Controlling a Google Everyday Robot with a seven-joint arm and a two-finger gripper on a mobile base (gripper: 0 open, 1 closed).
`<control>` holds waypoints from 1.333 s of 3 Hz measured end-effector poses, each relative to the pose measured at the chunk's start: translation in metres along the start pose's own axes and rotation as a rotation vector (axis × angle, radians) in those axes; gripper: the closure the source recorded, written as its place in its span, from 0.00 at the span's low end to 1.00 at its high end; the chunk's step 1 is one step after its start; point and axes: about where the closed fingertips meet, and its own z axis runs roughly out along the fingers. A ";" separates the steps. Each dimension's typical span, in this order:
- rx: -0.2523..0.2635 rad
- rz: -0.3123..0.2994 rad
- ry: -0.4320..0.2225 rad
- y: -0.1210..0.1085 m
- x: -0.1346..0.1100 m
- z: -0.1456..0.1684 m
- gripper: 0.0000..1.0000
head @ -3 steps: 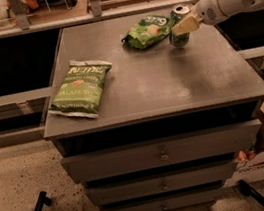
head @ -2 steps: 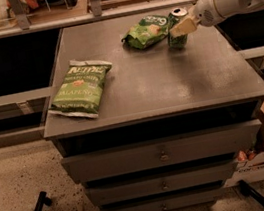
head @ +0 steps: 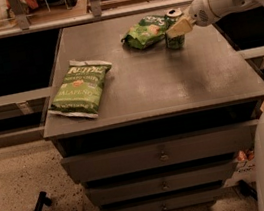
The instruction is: Move green can near green rice chip bag
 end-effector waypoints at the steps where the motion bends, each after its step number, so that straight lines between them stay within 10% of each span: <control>1: -0.007 0.001 0.008 0.002 -0.002 0.003 0.36; 3: -0.020 0.034 0.023 0.003 0.002 0.004 0.00; 4: -0.026 0.046 0.020 0.001 0.005 -0.001 0.00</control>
Offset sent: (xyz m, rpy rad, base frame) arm -0.0014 -0.0042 0.0016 0.0101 0.0483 -0.0206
